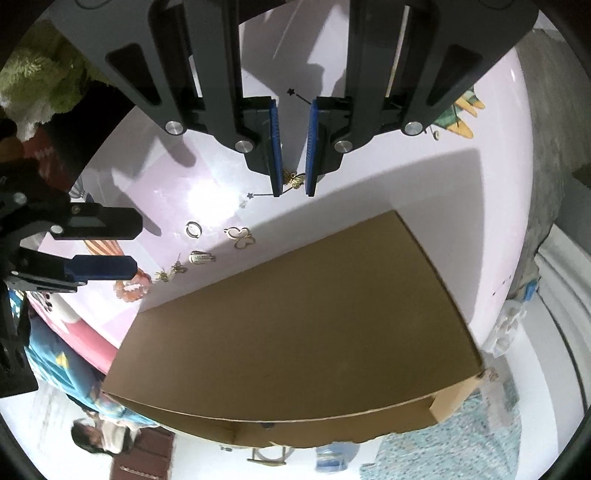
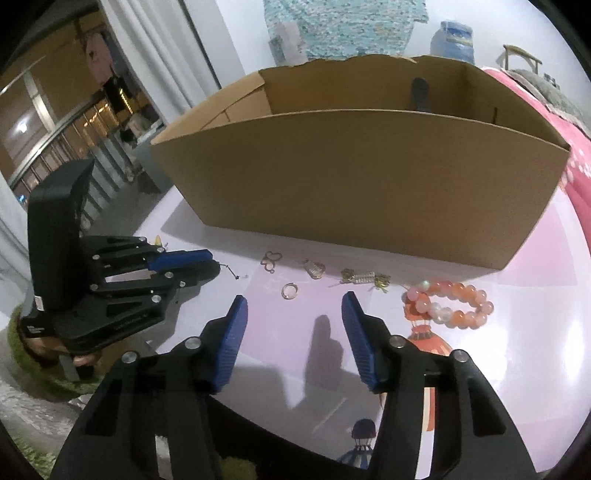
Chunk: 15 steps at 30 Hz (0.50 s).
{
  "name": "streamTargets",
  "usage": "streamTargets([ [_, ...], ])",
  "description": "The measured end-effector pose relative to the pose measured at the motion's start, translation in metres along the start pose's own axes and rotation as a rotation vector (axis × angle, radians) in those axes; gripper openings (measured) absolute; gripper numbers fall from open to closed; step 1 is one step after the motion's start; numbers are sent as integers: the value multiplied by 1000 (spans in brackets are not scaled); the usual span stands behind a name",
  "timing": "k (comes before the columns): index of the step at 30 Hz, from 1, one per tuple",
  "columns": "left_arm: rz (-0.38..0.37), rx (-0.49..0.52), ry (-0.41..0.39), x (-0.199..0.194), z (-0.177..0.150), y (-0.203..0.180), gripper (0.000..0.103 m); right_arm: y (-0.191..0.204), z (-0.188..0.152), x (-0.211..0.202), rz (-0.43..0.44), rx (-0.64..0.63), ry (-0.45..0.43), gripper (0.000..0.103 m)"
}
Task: Organize jewelry
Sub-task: 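Close the left tool on a small gold charm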
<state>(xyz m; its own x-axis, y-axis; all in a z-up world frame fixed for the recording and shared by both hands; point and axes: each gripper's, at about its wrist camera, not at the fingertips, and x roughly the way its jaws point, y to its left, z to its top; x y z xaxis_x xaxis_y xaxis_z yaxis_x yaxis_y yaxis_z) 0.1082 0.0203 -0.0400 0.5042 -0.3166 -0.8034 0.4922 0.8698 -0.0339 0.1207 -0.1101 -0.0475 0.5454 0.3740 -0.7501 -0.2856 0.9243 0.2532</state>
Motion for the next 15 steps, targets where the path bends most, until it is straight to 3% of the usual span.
streamTargets([
  [15,-6,-27,-4,-1,-1,6,11,10,5,16,-42,-47,20,37],
])
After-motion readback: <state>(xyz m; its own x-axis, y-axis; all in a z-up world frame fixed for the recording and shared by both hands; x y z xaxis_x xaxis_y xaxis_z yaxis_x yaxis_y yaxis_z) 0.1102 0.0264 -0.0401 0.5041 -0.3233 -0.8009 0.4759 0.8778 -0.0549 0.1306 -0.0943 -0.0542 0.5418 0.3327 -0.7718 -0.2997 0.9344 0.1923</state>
